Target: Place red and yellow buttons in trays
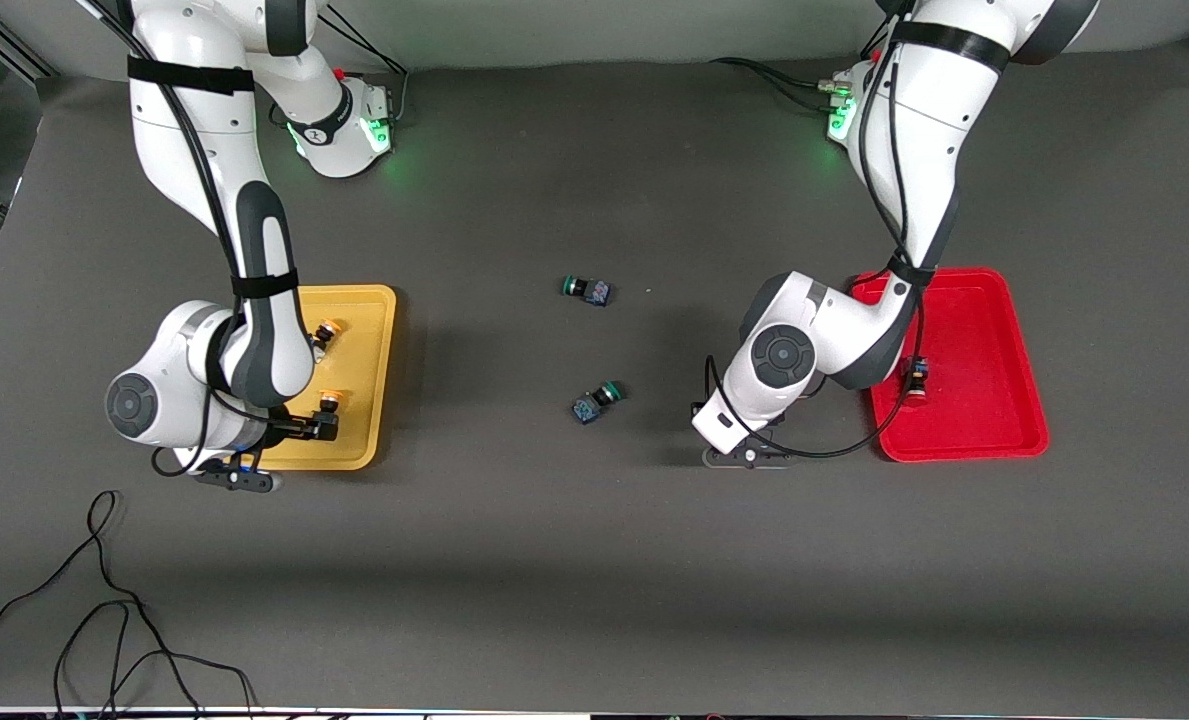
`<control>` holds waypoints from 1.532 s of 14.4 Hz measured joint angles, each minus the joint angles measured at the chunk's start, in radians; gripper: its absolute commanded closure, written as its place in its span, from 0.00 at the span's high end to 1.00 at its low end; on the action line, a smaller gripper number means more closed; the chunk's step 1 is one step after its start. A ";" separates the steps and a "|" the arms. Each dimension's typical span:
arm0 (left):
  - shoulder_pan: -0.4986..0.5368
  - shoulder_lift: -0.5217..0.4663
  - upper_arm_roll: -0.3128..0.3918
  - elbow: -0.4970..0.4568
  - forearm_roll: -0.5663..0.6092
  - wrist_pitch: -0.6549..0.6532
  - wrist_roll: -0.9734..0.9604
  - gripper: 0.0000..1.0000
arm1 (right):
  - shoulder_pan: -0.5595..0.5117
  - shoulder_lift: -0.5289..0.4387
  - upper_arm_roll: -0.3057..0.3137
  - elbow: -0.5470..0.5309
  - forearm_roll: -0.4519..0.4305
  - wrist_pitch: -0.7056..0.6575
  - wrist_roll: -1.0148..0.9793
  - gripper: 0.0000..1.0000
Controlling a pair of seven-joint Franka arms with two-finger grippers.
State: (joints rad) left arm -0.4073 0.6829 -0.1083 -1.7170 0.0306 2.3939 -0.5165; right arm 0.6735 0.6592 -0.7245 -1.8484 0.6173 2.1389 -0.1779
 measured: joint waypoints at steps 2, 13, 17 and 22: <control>0.000 -0.002 0.002 0.007 0.000 -0.010 -0.009 0.16 | 0.015 -0.058 -0.041 0.020 -0.024 -0.020 -0.001 1.00; 0.221 -0.384 0.030 0.000 -0.035 -0.536 0.108 0.16 | 0.104 -0.444 -0.092 0.215 -0.340 -0.363 0.158 1.00; 0.504 -0.475 0.039 -0.186 0.011 -0.434 0.403 0.16 | 0.117 -0.544 -0.094 0.259 -0.397 -0.475 0.168 1.00; 0.636 -0.408 0.038 -0.456 0.094 -0.001 0.476 0.18 | 0.115 -0.585 -0.096 0.308 -0.428 -0.580 0.168 1.00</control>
State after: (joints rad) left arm 0.2292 0.2751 -0.0703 -2.1734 0.1242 2.3933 -0.0406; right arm 0.7880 0.0745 -0.8204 -1.5405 0.1889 1.5591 -0.0103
